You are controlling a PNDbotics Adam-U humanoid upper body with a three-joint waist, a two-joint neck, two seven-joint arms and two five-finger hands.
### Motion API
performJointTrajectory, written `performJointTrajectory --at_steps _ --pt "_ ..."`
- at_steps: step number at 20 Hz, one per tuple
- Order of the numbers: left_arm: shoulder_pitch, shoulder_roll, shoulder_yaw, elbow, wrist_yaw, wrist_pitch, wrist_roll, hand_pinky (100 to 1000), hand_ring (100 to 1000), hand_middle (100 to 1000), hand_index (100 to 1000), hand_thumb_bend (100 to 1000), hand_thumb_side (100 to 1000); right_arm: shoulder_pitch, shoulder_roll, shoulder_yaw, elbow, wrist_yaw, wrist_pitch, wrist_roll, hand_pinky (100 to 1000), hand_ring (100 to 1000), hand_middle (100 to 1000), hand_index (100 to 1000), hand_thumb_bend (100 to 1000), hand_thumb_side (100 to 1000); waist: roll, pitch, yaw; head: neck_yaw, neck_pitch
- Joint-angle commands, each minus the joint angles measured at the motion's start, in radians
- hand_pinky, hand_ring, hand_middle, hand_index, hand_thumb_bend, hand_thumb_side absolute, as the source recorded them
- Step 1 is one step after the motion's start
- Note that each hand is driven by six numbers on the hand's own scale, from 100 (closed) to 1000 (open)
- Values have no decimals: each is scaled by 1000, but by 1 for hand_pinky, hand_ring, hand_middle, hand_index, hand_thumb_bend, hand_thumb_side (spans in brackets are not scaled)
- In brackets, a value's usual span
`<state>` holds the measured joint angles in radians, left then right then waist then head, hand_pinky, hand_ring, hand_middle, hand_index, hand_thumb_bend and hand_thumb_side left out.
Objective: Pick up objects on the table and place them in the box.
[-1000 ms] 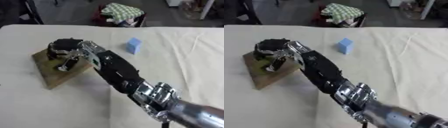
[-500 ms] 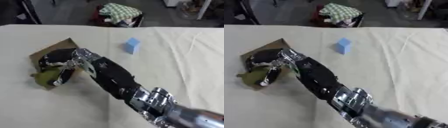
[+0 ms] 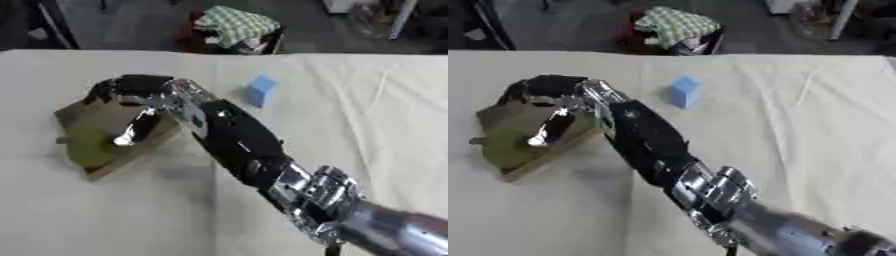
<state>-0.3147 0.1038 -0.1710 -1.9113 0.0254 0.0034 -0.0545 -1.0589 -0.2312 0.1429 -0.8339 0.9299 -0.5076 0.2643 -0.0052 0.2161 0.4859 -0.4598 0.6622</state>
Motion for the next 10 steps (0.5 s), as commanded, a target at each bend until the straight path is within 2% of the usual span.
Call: performJointTrajectory --at_steps 1,5,10 --pt "-3 22 12 -13 -4 1 -1 572 621 601 647 100 728 -27 -86 -21 -25 -45 36 17 763 796 848 925 314 448 3 -14 -11 15 -13" --pt "4 28 19 -6 -16 2 1 571 622 601 648 100 732 -11 -164 -42 -2 -50 76 55 780 816 872 941 328 457 -2 -14 -43 35 -16" --pt "18 38 29 13 -32 5 7 570 623 602 648 100 739 35 -254 -56 9 -11 120 73 826 884 925 968 350 481 -5 -17 -97 65 -21"
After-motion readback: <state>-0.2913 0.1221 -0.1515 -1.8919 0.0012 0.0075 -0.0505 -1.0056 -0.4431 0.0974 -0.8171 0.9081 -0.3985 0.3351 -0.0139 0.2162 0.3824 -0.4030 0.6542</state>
